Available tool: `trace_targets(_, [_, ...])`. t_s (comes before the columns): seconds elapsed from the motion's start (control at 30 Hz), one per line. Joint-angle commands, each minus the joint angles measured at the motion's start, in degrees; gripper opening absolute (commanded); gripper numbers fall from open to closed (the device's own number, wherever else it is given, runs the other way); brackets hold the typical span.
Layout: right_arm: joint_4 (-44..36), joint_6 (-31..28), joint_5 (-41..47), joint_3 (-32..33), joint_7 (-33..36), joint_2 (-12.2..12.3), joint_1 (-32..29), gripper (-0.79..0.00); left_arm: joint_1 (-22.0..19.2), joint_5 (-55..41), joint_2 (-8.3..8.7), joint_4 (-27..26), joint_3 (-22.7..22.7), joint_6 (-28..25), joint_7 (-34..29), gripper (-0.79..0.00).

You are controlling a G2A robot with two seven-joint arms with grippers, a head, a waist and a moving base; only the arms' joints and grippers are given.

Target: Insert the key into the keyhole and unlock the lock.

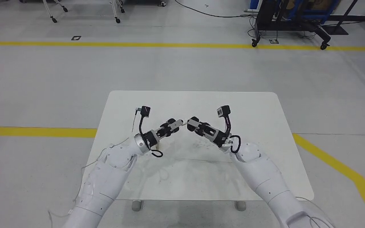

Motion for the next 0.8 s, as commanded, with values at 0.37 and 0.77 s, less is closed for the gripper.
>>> trace_targets(0.37, [1.2,0.0,-0.6,-0.9,-0.3,-0.4,0.9,-0.785,-0.1,2.4,0.06,0.0,0.9,-0.1,0.4,-0.57])
trace_targets(0.77, [1.3,0.1,-1.1,-0.6,0.3,-0.3,1.0,-0.785,0.0,4.6,0.19,0.0,1.0,0.0,1.8,-0.785])
